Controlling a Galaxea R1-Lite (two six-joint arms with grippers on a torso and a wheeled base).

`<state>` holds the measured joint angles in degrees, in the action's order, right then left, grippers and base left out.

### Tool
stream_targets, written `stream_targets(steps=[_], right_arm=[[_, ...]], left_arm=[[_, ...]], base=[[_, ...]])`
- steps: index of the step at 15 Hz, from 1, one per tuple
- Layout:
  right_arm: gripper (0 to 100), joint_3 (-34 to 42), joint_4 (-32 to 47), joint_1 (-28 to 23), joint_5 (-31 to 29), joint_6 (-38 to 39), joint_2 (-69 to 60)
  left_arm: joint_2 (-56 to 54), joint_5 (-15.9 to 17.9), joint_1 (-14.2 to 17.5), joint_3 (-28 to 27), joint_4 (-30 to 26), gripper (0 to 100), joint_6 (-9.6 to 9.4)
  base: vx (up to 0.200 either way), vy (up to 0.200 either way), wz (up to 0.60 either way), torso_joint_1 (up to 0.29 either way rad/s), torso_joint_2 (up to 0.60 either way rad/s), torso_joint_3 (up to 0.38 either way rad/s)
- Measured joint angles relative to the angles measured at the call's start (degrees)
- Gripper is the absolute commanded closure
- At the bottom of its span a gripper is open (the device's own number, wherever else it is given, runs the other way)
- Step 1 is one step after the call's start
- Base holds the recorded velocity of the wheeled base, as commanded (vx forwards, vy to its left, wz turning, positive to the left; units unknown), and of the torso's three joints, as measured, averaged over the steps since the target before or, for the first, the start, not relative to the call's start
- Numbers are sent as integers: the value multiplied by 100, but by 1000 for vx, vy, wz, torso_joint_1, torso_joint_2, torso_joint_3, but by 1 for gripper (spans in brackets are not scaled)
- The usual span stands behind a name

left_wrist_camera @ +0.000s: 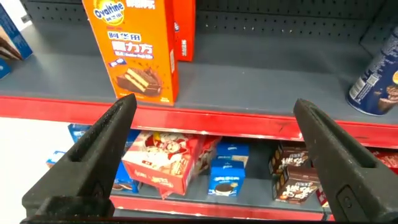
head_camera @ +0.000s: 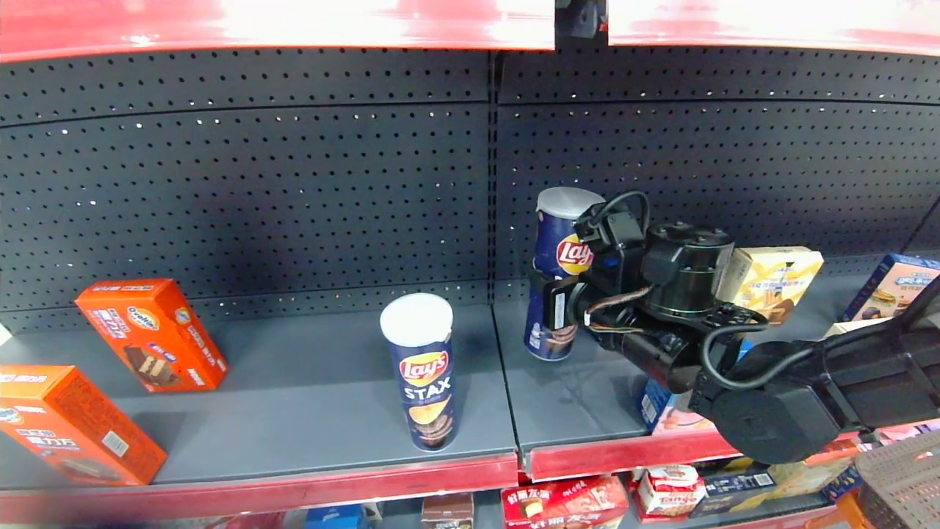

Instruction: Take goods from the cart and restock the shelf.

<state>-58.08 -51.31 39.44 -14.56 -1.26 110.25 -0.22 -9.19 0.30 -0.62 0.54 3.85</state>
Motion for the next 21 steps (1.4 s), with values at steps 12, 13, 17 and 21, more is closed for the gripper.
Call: stream_targets(steps=[12,13,17,21], right_arm=[[100,33,-312,-293,441,-189,111],[100,30,-313,-350,558,-216,152],[100,-85,-450,-444,785,-224,385],[100,-411,-589,-449,980,-224,767]], left_arm=[[0,9,2,16,46,0,-22],[0,9,0,21,44,0,-24],[0,17,0,21,41,0,-29],[1,16,0,18,41,0,-22]], base=[[0,0,50,0,0,0],[0,0,0,0,0,0],[0,0,0,0,0,0],[0,0,0,0,0,0]])
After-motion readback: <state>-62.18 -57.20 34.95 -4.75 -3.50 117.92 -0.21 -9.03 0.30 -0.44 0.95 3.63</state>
